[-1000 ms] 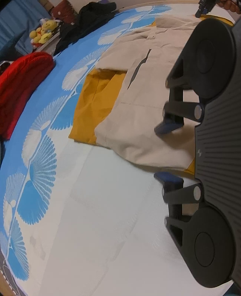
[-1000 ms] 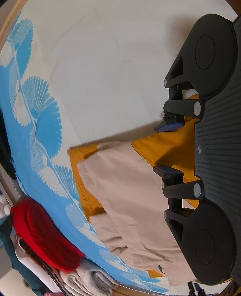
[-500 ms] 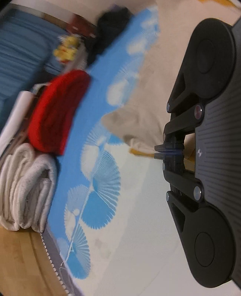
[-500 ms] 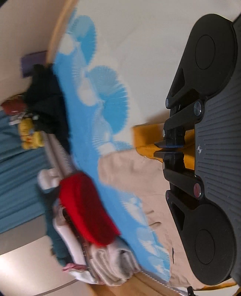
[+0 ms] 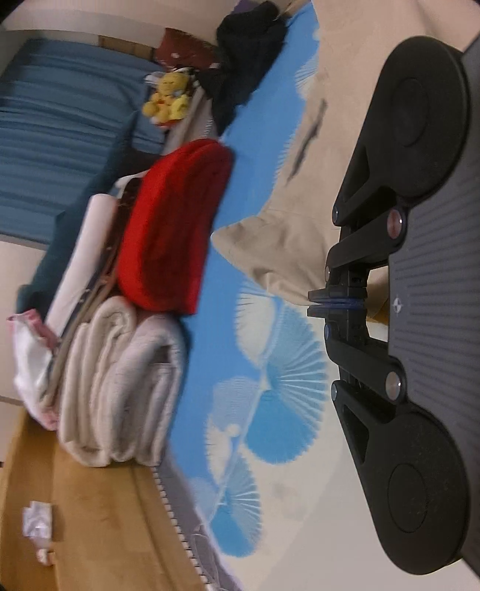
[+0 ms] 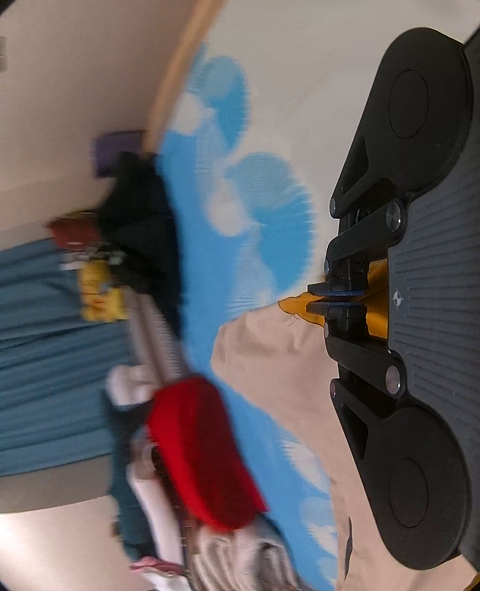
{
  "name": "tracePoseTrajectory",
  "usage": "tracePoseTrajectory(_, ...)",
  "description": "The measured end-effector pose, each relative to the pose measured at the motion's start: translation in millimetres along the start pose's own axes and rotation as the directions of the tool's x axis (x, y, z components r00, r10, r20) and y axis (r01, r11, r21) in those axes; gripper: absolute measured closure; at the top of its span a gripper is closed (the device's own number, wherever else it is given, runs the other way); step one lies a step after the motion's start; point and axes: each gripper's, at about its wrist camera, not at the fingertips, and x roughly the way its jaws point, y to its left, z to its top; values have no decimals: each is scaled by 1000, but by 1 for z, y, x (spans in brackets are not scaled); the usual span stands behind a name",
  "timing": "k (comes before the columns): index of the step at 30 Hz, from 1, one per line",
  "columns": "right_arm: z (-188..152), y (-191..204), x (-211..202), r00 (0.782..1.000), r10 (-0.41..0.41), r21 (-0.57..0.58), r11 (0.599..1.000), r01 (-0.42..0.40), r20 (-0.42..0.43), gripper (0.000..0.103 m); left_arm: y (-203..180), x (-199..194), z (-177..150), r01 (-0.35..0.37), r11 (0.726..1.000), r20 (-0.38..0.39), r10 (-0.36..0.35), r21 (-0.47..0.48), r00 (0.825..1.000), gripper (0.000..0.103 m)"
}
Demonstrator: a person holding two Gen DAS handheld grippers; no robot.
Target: Fold large clothes
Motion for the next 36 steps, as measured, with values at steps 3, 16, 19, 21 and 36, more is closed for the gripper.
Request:
tracePoseTrajectory(3,2,2,15,999,-41,2,999,41,-1,100,3,36,3,24,999,-119,-28,-37,992,82)
tracePoseTrajectory(16,-43,-33,84,848,-127,43,984,173,-514,72,43,81,-49,47,988,-566,-121,-145,815,79)
tracePoseTrajectory(19,-46,-33,82,854,-88,57,989,137,-513,100,45,69,-43,59,990,-499,-116,-129,859,103)
tracePoseTrajectory(21,-43,-29,70,881,-71,58,992,111,-469,103,48,54,-33,65,987,-402,-119,-147,908,103)
tracePoseTrajectory(36,-52,-42,46,864,-61,71,991,111,-500,70,44,35,-66,120,993,-616,-83,19,783,52)
